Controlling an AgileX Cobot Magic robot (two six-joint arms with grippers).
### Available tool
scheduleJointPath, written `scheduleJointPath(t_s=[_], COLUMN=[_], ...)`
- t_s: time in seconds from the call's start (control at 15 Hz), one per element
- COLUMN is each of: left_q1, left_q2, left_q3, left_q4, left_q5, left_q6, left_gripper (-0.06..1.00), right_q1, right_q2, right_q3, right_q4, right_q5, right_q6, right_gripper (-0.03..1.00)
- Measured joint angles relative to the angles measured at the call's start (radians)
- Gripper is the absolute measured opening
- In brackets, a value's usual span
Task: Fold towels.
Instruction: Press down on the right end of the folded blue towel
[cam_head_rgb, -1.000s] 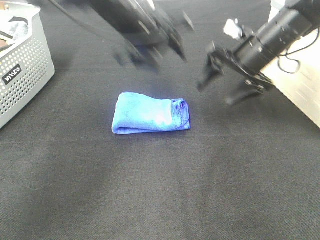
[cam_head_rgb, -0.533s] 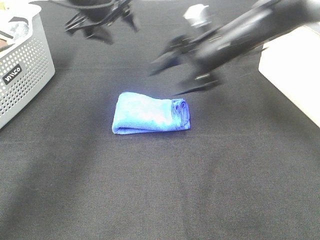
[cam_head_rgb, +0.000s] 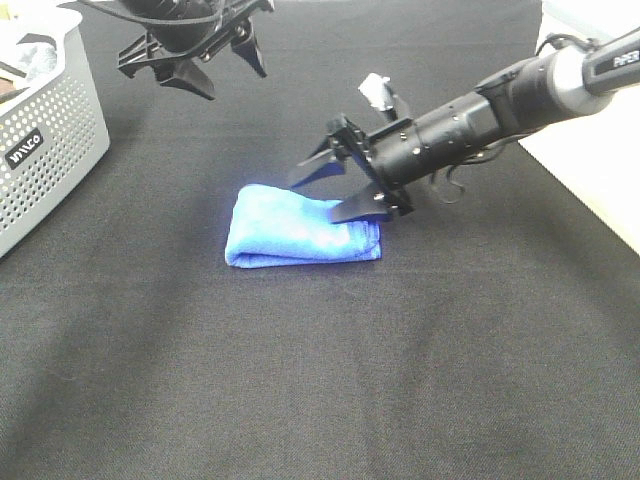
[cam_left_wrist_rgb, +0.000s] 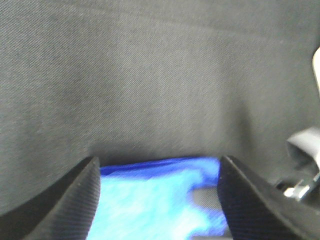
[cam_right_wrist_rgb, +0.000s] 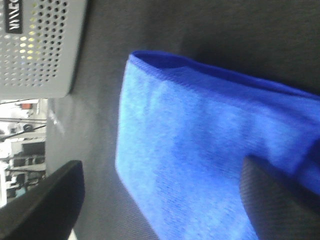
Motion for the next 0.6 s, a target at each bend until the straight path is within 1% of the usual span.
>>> scheduleJointPath(t_s=[0.13,0.27,0.4,0.53,0.6], left_q1=[0.000,0.000,0.000,0.000,0.000], left_q2=[0.000,0.000,-0.002,-0.020,-0.058], left_q3=[0.000,0.000,0.000,0.000,0.000], left_q4=[0.019,0.030,0.049,0.097,0.151], left_q5=[0.028,0.052,0.093,0.154,0.218], left_q6=[0.042,0.054,0.062,0.073,0.077], left_gripper=[0.64,0.64,0.64,0.64,0.64], right_q1=[-0.046,-0.085,-0.091,-0.088,-0.088], right_q2=[0.000,-0.005,-0.032,-0.095,-0.156], right_q3=[-0.002,-0.002,-0.002,-0.002,-0.002], right_q4=[-0.052,-0.107,-0.190,-0.278,-0.362], right_q5=[-0.001,0.013,0.040,0.062,0.086], right_q6=[0.052,0.086,0.098,0.162,0.221], right_gripper=[0.80,0.80,0.80,0.80,0.80])
